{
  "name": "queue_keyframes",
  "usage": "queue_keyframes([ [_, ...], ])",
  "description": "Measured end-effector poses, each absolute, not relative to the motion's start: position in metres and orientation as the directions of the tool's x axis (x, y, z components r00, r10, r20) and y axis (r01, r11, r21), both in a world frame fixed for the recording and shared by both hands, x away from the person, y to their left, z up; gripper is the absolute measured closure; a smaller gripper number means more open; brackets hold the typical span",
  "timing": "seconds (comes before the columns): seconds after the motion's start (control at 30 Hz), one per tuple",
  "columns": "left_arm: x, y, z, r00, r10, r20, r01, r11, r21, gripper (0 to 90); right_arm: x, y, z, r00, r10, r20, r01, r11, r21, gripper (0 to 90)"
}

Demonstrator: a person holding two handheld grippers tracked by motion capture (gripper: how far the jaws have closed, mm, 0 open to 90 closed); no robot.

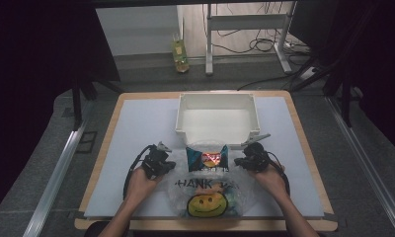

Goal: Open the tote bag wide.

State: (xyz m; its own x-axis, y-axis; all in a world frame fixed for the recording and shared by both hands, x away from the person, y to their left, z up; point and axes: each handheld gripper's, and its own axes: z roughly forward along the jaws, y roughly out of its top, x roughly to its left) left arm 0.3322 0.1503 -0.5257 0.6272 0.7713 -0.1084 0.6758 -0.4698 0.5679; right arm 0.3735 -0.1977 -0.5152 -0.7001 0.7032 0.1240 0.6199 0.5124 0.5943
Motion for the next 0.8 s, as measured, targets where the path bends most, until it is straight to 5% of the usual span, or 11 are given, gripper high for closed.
queue_keyframes([
  [0.43,0.295,0.163,-0.53,0.637,0.761,-0.121,0.664,-0.462,0.588,89.1,0.335,-0.223,-0.515,-0.717,0.689,0.104,0.595,0.528,0.605,89.2],
  [0.8,0.299,0.17,-0.522,0.63,0.764,-0.14,0.653,-0.423,0.628,89.2,0.331,-0.227,-0.507,-0.717,0.689,0.104,0.587,0.516,0.624,89.2],
])
